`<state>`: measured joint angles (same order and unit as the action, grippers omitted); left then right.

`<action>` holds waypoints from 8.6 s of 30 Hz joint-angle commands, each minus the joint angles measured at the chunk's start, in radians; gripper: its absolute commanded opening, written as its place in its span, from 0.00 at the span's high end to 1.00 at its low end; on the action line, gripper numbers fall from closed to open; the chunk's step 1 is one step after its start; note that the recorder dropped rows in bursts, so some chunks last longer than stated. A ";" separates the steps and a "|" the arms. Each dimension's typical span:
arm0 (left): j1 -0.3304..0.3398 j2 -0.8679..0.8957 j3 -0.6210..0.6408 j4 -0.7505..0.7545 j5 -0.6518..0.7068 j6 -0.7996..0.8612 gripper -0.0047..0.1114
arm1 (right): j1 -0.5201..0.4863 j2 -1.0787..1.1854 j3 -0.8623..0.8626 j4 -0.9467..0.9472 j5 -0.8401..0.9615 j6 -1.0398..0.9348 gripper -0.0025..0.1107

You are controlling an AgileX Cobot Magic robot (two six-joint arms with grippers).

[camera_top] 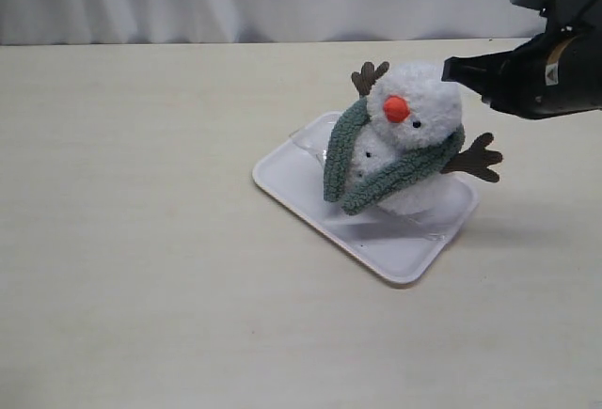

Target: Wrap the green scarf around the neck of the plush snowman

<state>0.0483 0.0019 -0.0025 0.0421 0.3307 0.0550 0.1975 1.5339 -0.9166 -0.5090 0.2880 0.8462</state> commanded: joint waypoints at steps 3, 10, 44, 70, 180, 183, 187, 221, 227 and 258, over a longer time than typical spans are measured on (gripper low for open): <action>0.004 -0.002 0.003 -0.001 -0.008 -0.004 0.96 | -0.045 0.139 0.004 0.053 -0.139 -0.008 0.94; 0.004 -0.002 0.003 -0.001 -0.008 -0.004 0.96 | -0.010 0.184 0.004 0.053 -0.158 -0.023 0.94; 0.004 -0.002 0.003 -0.001 -0.008 -0.004 0.96 | -0.009 -0.488 0.004 0.518 0.289 -0.687 0.94; 0.004 -0.002 0.003 -0.001 -0.008 -0.004 0.96 | -0.009 -1.099 0.004 0.608 0.482 -0.969 0.94; 0.004 -0.002 0.003 -0.001 -0.008 -0.004 0.96 | -0.149 -1.534 0.880 0.414 -0.310 -0.965 0.94; 0.004 -0.002 0.003 -0.001 -0.008 -0.004 0.96 | -0.149 -1.534 0.917 0.414 -0.308 -0.965 0.94; 0.004 -0.002 0.003 -0.001 -0.008 -0.004 0.96 | -0.149 -1.534 0.917 0.414 -0.251 -0.965 0.94; 0.004 -0.002 0.003 -0.001 -0.008 -0.004 0.96 | -0.149 -1.534 0.917 0.419 0.050 -0.965 0.94; 0.004 -0.002 0.003 -0.001 -0.008 -0.004 0.96 | -0.149 -1.534 0.917 0.419 0.055 -0.965 0.94; 0.004 -0.002 0.003 -0.001 -0.008 -0.004 0.96 | -0.149 -1.534 0.917 0.494 0.066 -0.927 0.94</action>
<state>0.0483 0.0019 -0.0025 0.0421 0.3307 0.0529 0.0494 0.0053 -0.0026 -0.0190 0.3551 -0.0863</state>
